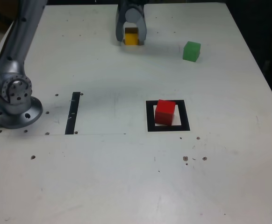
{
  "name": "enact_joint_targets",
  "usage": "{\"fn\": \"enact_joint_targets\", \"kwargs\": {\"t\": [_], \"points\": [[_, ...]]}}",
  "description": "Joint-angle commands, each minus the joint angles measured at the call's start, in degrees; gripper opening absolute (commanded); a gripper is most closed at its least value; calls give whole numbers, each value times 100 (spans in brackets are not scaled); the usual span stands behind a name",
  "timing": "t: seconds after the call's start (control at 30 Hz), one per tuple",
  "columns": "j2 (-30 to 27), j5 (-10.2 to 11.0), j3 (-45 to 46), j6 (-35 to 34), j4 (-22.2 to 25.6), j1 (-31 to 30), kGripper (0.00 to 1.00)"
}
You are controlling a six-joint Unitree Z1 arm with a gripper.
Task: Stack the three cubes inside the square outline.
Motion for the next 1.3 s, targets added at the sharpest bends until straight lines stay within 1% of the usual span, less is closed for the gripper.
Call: {"fn": "enact_joint_targets", "kwargs": {"t": [0.0, 0.23, 0.33, 0.43, 0.6, 0.77, 0.9, 1.0, 1.1, 1.27], "points": [[75, -56, -38, 36, -16, -7, 42], [97, -258, -49, 166, -127, -42, 30], [-5, -288, -23, 176, -156, -98, 28], [-265, -294, 28, 155, -135, -208, 27], [-1080, -292, 176, -45, 189, -652, 26], [-1860, -287, 377, -574, 702, -1531, 26], [-2234, -318, 517, -1199, 1066, -2485, 26], [-2287, -402, 578, -1680, 1194, -3207, 26], [-2196, -483, 607, -2170, 1212, -3912, 26], [-1907, -522, 557, -2761, 1187, -4739, 26]]}}
